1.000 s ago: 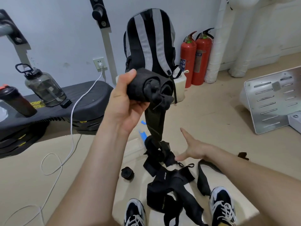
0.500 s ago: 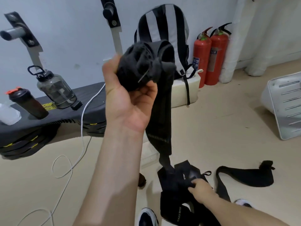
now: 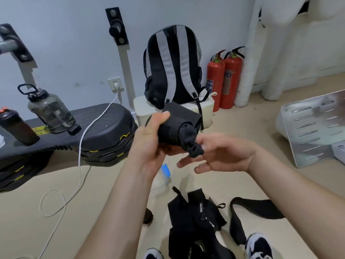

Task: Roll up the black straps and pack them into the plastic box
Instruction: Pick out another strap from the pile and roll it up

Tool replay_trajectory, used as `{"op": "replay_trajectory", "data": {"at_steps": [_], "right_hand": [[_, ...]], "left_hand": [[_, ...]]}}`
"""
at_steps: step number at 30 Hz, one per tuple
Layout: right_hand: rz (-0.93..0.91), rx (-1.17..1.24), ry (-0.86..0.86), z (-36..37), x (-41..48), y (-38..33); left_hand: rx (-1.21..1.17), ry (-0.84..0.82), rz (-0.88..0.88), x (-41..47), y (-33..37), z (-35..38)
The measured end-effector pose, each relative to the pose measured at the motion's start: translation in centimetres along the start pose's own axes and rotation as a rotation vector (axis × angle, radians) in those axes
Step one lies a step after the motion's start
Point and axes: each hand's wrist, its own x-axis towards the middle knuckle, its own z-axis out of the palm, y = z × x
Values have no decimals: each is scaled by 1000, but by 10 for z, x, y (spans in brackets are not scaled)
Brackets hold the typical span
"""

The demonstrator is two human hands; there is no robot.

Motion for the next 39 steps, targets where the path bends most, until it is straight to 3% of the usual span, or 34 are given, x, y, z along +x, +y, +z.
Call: {"op": "replay_trajectory", "data": {"at_steps": [3, 7, 9, 14, 18, 24, 27, 32, 36, 39], "right_hand": [[-100, 97, 10, 14, -9, 2], [-124, 255, 388, 31, 1, 4], [-195, 320, 481, 39, 3, 5], [-291, -9, 688, 47, 9, 15], [-233, -130, 665, 48, 16, 18], [-328, -106, 583, 45, 17, 20], [-321, -230, 583, 43, 14, 17], [-314, -263, 480, 40, 3, 4], [-197, -208, 444, 40, -3, -3], [-163, -122, 515, 41, -4, -2]], "left_hand": [[100, -61, 9, 0, 2, -5], [194, -109, 14, -1, 4, -9], [317, -113, 50, -1, 2, -9], [553, -2, 71, -1, -1, -6], [691, 163, 102, 0, -9, -7], [843, 300, 136, -5, -17, 3], [855, 207, 70, -3, -15, -1], [693, -144, 0, -3, -1, -13], [641, 49, 154, -5, -13, 0], [635, 145, 165, -6, -14, 10]]}}
